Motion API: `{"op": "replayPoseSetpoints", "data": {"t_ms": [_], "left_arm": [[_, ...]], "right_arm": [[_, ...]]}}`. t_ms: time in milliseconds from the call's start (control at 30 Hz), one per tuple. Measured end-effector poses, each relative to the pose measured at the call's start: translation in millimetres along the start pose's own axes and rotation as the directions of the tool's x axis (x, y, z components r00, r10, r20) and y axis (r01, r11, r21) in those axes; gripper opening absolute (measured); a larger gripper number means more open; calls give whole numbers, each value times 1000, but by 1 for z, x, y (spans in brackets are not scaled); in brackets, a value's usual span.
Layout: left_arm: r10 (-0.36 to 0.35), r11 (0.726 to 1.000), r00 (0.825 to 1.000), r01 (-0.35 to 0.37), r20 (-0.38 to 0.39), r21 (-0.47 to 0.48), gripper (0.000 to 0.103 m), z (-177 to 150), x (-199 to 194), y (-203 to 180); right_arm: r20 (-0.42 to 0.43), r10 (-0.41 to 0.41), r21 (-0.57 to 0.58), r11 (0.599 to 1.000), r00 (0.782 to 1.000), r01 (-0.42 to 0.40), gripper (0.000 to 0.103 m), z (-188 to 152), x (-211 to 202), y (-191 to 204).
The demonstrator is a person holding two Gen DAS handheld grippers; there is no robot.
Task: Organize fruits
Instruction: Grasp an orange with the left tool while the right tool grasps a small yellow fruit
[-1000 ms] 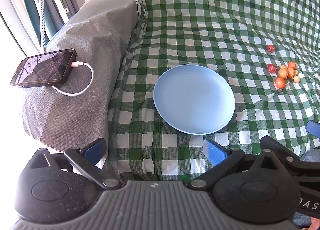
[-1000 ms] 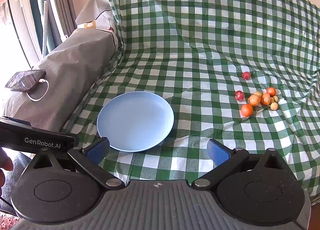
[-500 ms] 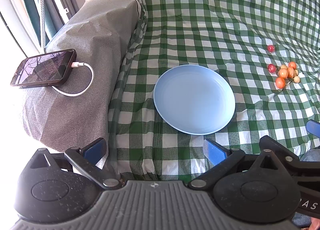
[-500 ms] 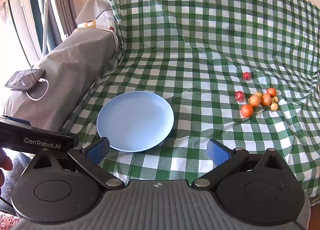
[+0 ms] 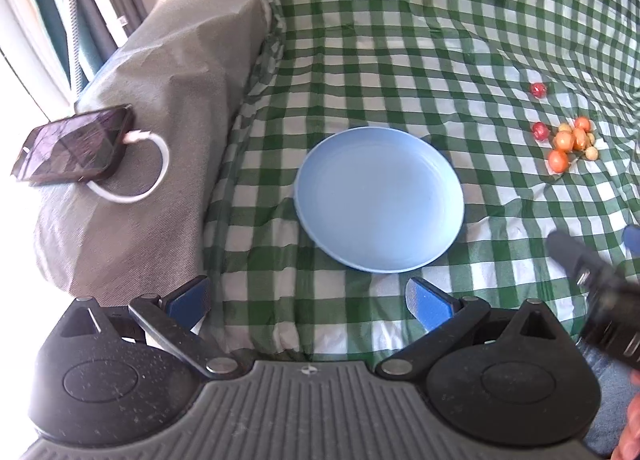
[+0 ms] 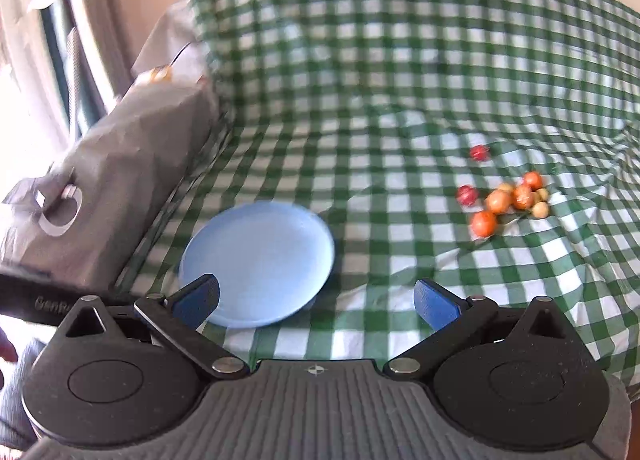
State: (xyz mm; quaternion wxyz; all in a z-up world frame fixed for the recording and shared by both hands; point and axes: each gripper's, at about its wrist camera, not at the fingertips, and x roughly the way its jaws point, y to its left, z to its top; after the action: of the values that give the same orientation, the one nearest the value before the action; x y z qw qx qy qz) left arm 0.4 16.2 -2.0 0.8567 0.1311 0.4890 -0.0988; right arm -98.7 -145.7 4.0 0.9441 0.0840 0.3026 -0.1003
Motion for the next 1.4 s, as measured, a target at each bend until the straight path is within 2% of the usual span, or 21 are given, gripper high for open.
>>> {"op": "replayPoseSetpoints", "data": {"t_ms": [133,300,433,600,800,900,933,1000,1033,1100,1133,1167,1200,1233,1267,1300,1333,1400], "left_arm": [[-10,998,1000,10,11,57,103,17,7,-27],[-61,989,998,56,28,139,103,47,21,-80],[-132,965,991,120,34,231,103,70,43,-143],[-230,918,973,217,0,332,103,93,89,-229],[-253,875,966,248,-44,416,103,116,160,-307],[-246,870,968,243,-48,428,102,126,187,-327],[-248,869,968,245,-51,431,99,129,194,-330],[-271,859,960,271,-62,434,97,134,204,-335],[-293,854,954,290,-61,431,93,136,205,-335],[-343,837,936,341,-75,429,72,138,207,-339],[-367,823,925,371,-97,431,47,139,207,-341],[-385,810,916,395,-116,433,40,140,206,-343],[-386,809,916,392,-106,439,40,139,204,-344],[-392,805,915,392,-97,445,40,138,203,-345],[-398,799,912,399,-101,449,39,137,202,-345],[-399,800,911,402,-105,445,39,135,201,-344],[-402,803,910,404,-103,438,39,133,195,-340],[-403,808,911,401,-91,431,39,128,182,-328]], "right_arm": [[44,-33,123,992,998,27,103,5,4,-39],[13,-123,249,961,992,116,103,7,22,-103],[38,-253,211,948,967,239,103,7,31,-160],[-9,-333,178,927,943,329,102,13,90,-236],[-124,-309,165,931,943,326,102,12,187,-306],[-139,-266,129,950,954,283,102,12,220,-321],[-147,-252,119,956,957,270,102,12,231,-323],[-157,-227,108,964,961,245,102,11,249,-327],[-157,-219,105,966,963,236,102,10,256,-327],[-160,-209,79,971,965,223,101,8,268,-325],[-158,-214,55,973,964,225,97,7,271,-321],[-140,-232,23,971,963,237,93,5,272,-317],[-115,-224,11,974,968,227,73,5,269,-313],[-99,-207,12,978,973,209,48,5,266,-311],[-96,-231,2,973,968,232,37,6,263,-307],[-100,-263,-17,965,960,262,30,6,262,-304],[-108,-275,-14,961,955,275,29,7,260,-303],[-130,-291,61,952,948,300,29,7,247,-311]]}}
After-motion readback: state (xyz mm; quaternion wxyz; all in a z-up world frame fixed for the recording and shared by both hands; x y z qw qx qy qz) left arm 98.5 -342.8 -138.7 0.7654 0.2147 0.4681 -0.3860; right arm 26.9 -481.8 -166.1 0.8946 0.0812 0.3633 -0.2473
